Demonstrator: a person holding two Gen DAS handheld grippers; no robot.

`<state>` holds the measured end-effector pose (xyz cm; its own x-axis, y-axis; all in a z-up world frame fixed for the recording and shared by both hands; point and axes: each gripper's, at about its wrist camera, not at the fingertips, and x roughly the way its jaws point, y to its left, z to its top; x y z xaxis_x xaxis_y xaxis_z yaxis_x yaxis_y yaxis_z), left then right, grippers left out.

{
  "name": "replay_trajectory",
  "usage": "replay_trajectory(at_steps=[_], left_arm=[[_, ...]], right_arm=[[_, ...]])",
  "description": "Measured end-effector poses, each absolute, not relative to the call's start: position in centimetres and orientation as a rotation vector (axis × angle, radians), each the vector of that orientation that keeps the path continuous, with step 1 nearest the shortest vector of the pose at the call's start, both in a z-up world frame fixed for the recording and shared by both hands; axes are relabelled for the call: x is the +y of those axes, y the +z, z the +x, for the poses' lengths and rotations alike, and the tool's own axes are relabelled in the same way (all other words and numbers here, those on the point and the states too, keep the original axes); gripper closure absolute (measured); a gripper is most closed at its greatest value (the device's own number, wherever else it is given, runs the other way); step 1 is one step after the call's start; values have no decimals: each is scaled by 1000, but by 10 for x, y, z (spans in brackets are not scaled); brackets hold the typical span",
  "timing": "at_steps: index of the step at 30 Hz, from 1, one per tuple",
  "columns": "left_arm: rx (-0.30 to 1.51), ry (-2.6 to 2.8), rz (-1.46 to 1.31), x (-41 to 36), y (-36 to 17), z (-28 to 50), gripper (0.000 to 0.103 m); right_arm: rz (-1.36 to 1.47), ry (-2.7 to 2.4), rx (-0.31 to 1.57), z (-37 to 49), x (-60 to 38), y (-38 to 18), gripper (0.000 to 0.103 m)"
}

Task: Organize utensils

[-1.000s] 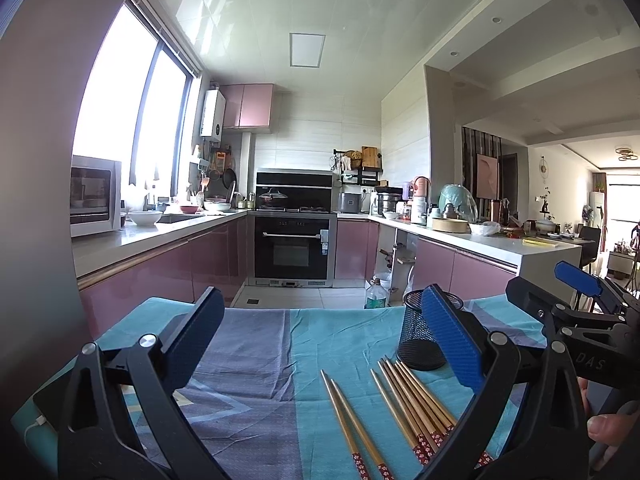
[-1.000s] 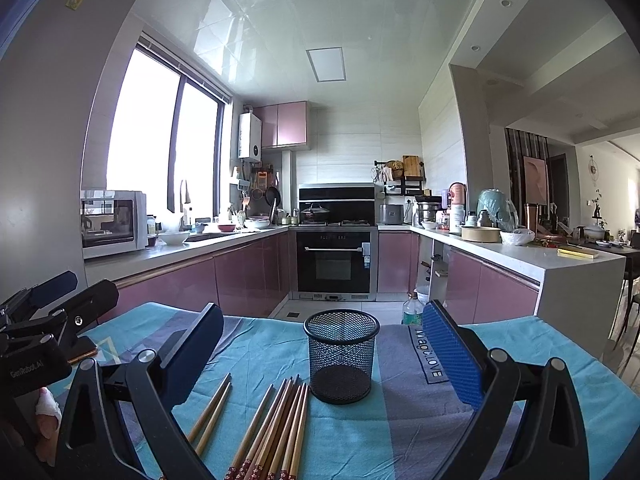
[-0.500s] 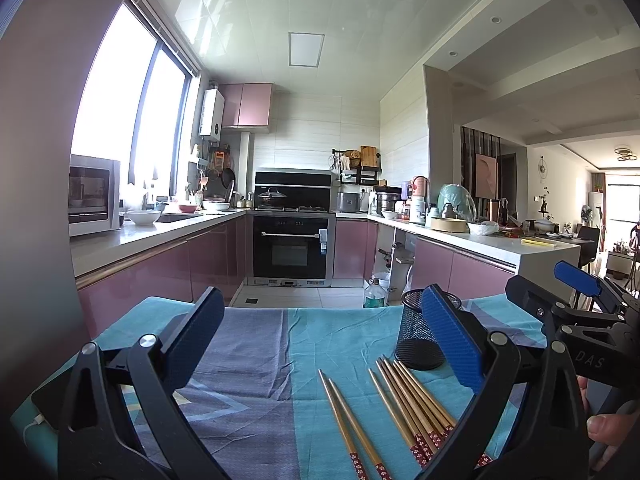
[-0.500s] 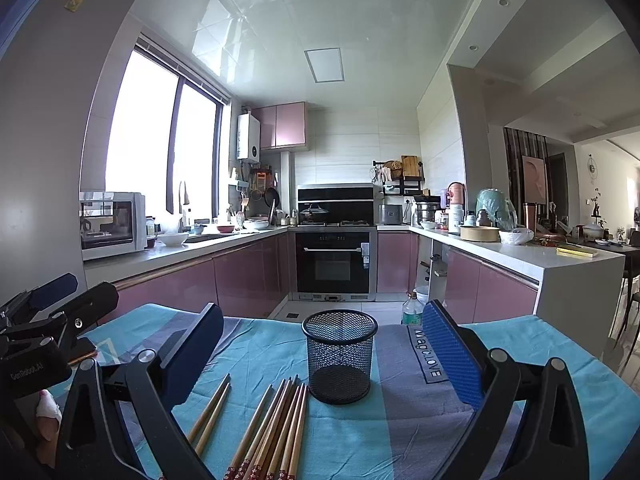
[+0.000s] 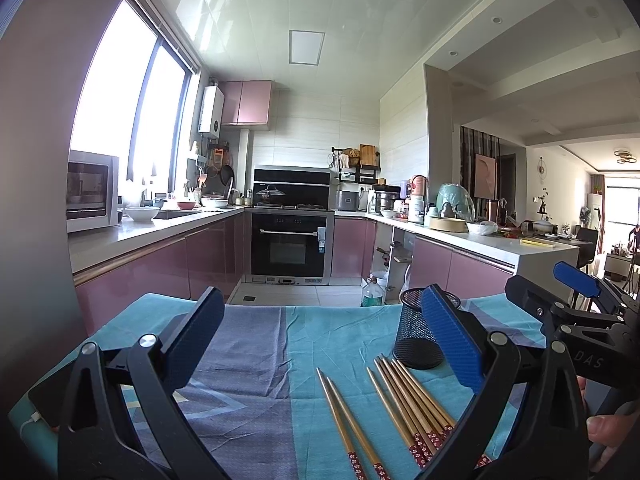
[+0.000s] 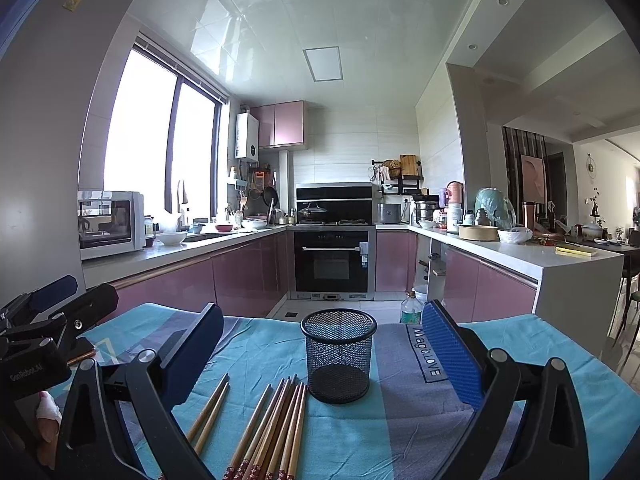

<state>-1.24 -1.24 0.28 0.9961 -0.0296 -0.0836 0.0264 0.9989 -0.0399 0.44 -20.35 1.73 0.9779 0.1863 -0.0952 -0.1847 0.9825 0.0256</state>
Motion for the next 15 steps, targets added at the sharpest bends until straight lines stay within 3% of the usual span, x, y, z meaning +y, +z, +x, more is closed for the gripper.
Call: replay_trajectory(at_steps=[15], left_arm=[[99, -34, -45, -10, 2, -8, 6]], right_arm=[[24, 167, 107, 9, -204, 17, 7]])
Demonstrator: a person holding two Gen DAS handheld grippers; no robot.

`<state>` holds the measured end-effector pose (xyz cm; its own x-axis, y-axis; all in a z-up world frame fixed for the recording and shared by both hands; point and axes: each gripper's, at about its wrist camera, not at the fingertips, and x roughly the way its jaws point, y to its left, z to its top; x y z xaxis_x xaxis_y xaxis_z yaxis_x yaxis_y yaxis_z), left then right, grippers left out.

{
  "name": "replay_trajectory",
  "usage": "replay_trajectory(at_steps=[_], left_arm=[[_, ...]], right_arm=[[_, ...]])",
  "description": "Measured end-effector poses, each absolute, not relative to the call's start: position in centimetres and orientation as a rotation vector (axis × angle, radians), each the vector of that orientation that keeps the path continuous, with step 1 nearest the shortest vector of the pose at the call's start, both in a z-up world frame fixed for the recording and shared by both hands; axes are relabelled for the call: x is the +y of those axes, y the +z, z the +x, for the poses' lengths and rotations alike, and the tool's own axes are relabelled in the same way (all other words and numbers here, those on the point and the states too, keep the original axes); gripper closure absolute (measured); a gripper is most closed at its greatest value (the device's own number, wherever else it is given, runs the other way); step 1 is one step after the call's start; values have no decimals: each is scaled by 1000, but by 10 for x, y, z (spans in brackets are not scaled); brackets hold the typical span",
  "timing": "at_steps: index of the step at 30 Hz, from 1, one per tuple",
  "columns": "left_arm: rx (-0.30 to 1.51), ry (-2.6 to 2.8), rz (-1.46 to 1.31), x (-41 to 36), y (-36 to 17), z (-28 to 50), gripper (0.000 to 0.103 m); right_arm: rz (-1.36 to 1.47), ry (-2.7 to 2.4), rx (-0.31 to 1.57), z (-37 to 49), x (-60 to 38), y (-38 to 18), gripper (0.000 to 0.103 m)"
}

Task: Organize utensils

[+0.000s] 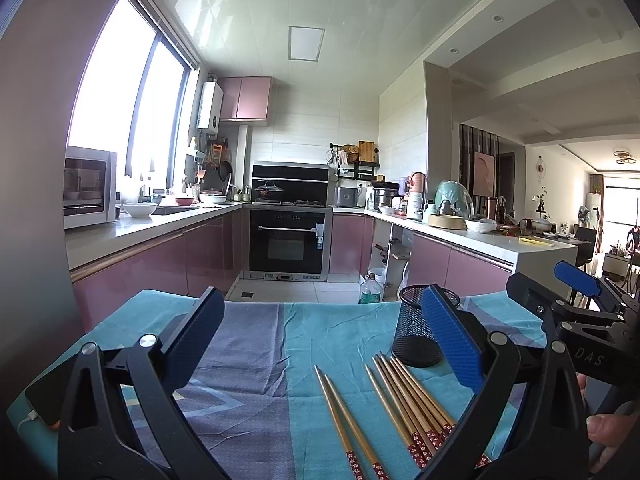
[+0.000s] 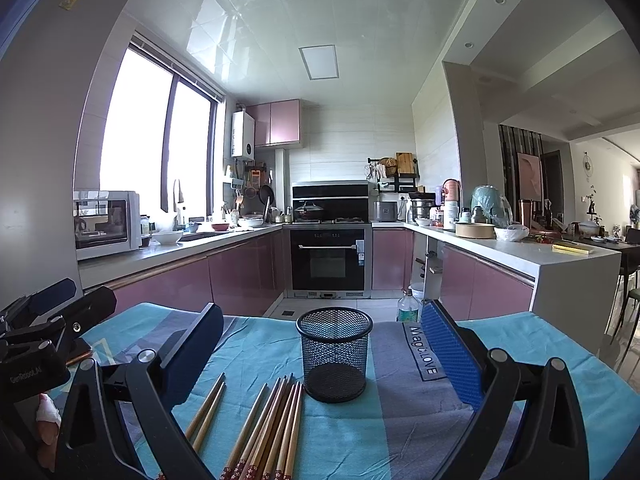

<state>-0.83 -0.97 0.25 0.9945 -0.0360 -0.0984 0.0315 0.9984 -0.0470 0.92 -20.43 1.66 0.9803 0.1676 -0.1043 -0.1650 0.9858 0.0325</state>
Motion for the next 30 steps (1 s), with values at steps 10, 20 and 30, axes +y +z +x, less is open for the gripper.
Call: replay_trajectory(at_steps=[10, 20, 30], left_arm=[[113, -37, -47, -12, 1, -3, 6], [134, -35, -48, -13, 0, 3, 6], [148, -40, -45, -16, -3, 6, 6]], right_arm=[[19, 145, 108, 10, -205, 16, 7], [19, 102, 110, 11, -205, 15, 7], [21, 84, 113, 10, -207, 14, 7]])
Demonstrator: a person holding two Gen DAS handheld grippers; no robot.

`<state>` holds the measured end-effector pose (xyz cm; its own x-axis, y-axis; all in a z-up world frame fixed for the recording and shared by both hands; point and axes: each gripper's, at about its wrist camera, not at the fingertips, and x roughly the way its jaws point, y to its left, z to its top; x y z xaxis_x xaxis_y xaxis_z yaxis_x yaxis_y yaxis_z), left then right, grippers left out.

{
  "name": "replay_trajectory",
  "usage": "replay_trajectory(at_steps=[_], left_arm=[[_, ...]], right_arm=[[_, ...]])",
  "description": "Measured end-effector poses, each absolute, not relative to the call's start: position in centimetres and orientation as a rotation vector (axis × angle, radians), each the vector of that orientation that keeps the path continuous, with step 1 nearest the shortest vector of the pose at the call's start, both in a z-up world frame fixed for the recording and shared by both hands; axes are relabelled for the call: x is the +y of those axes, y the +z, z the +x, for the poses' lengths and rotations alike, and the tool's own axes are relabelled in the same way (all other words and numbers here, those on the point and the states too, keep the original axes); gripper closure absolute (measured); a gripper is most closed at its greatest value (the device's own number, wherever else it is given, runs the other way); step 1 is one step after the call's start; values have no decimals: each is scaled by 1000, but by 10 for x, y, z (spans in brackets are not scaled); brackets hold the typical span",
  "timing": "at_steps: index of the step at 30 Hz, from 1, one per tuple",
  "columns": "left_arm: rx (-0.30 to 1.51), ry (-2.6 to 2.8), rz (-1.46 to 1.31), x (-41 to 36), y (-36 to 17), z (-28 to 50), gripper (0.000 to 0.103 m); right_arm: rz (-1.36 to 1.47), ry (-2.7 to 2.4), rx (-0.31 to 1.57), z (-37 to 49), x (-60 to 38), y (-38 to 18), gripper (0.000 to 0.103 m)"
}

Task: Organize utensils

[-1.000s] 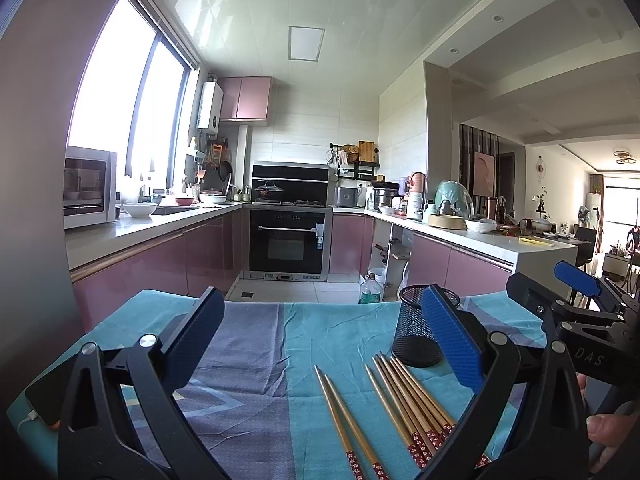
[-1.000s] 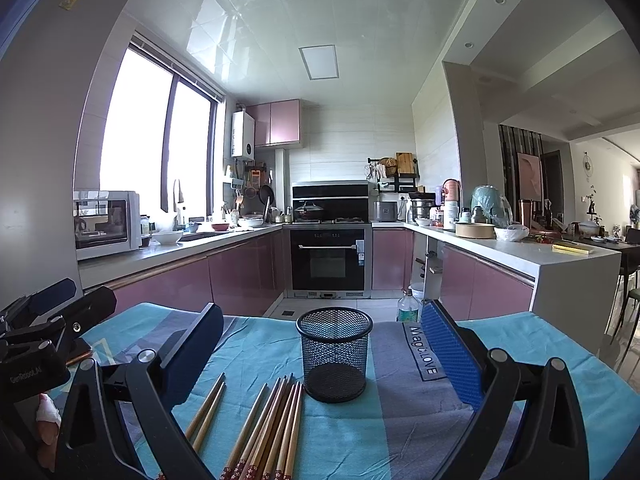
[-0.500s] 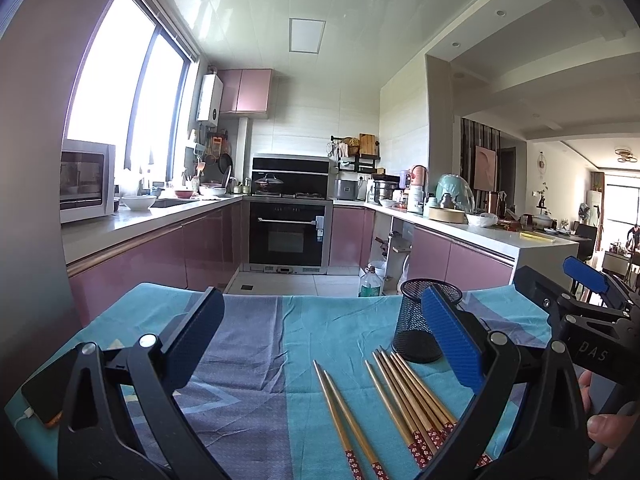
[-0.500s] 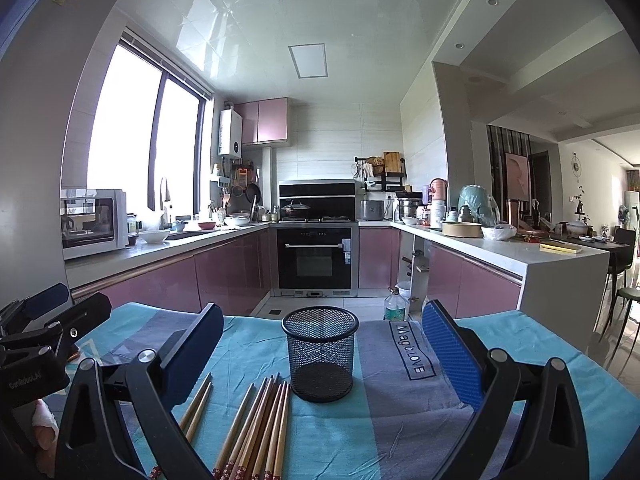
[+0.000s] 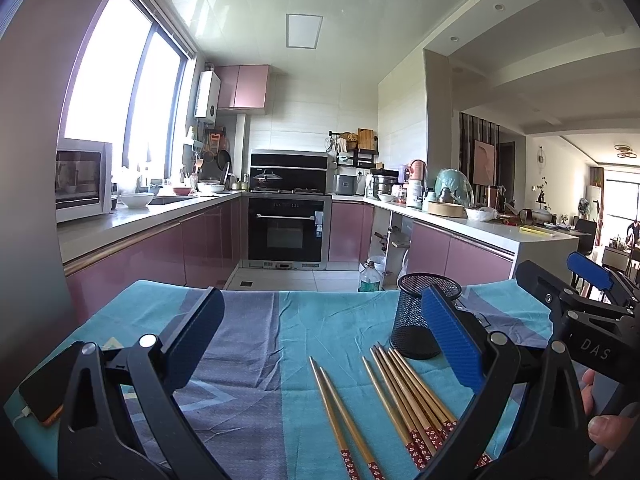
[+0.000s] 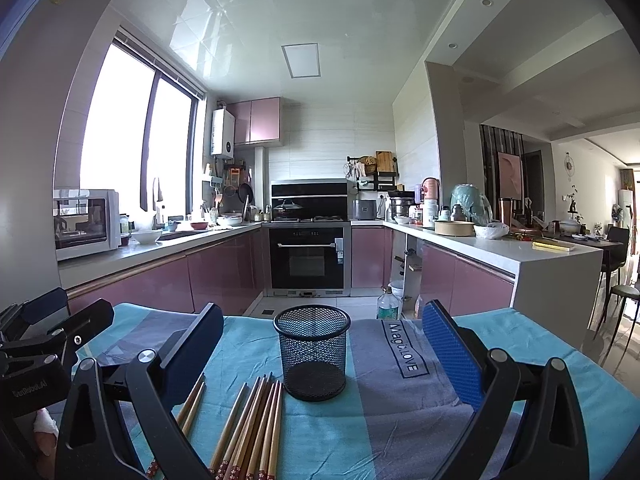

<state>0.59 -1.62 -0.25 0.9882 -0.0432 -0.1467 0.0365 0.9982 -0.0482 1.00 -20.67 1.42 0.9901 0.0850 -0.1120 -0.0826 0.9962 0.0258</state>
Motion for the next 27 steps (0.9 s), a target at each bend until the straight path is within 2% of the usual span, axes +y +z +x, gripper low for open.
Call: replay_trajectory(at_steps=[27], left_arm=[[233, -46, -70, -11, -11, 19, 6]], right_arm=[[26, 92, 125, 12, -208, 12, 7]])
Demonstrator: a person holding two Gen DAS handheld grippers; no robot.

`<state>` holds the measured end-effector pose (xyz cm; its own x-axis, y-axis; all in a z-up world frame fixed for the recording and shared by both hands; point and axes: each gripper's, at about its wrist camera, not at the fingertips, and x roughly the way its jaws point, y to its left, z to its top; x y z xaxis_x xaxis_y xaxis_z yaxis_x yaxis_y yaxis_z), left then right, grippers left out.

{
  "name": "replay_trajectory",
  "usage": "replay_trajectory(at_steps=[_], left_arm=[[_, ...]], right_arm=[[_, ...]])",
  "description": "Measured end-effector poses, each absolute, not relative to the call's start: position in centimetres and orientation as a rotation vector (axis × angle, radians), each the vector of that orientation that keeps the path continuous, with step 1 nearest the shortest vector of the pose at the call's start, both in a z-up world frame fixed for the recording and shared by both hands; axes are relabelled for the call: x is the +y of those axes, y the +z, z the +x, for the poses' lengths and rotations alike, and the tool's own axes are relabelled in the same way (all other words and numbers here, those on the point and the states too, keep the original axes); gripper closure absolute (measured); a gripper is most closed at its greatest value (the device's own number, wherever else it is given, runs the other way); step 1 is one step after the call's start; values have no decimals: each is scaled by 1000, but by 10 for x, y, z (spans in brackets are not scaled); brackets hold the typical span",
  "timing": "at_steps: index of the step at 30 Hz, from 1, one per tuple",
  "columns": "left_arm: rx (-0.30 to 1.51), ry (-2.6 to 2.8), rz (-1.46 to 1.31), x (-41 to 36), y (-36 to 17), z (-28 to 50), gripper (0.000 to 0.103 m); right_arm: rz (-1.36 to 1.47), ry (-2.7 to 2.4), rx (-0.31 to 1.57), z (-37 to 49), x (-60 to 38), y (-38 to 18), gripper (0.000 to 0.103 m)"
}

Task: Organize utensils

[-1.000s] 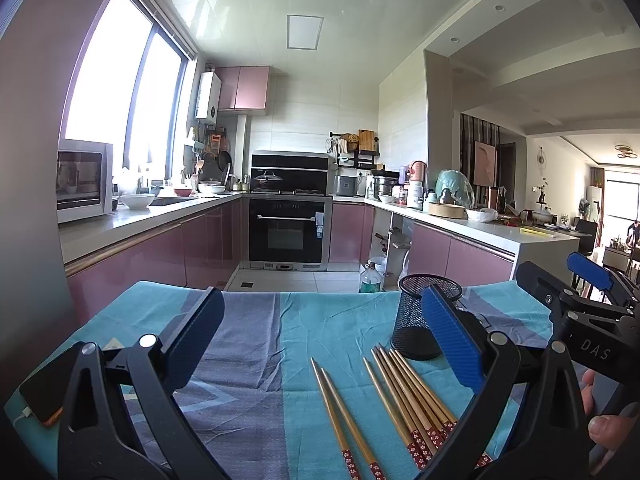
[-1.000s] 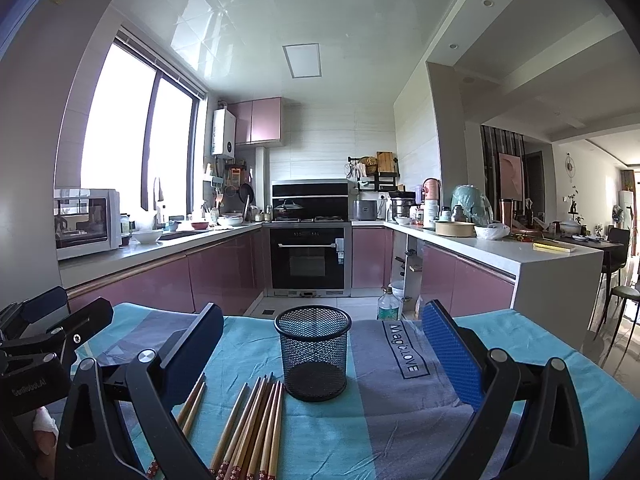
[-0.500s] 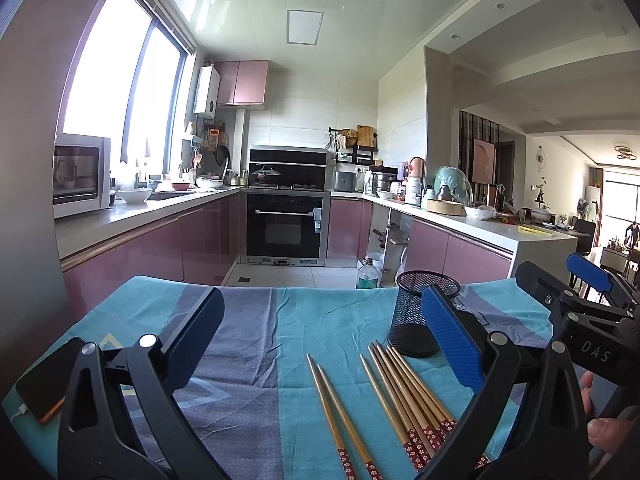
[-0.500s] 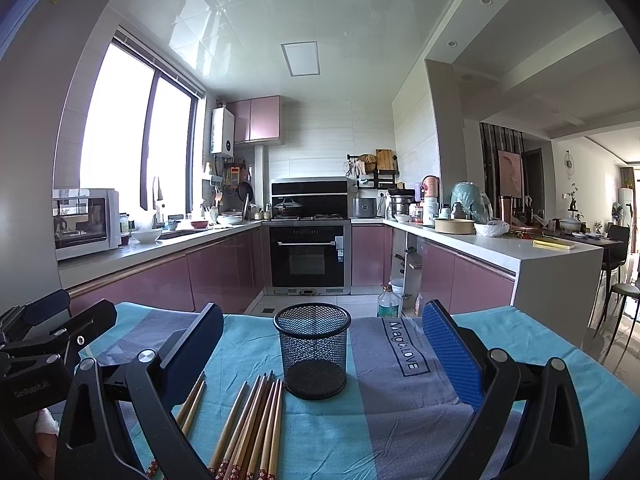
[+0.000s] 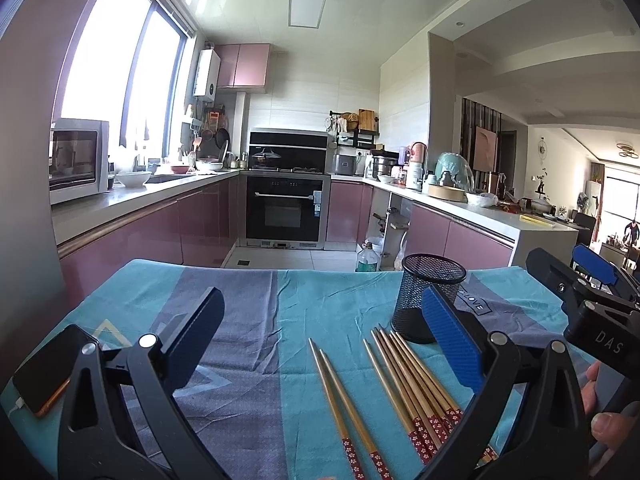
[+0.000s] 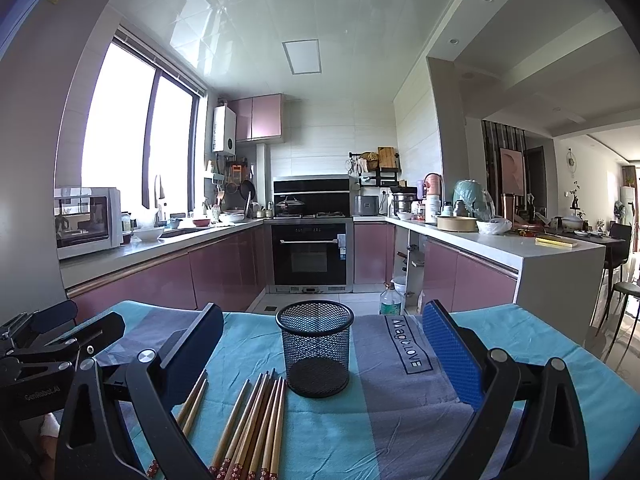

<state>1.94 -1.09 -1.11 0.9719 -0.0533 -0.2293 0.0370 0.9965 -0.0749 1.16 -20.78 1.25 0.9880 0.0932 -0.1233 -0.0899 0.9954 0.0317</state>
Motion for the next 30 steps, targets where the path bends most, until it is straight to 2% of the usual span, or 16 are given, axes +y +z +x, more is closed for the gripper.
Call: replay_trajectory(at_steps=[8, 20, 30], left_arm=[[216, -51, -65, -13, -11, 18, 6], [286, -47, -62, -9, -20, 33, 6], [425, -59, -6, -9, -42, 59, 6]], right_arm=[[21, 96, 133, 13, -204, 10, 7], [19, 116, 155, 17, -201, 10, 7], [12, 172, 234, 28, -201, 4, 7]])
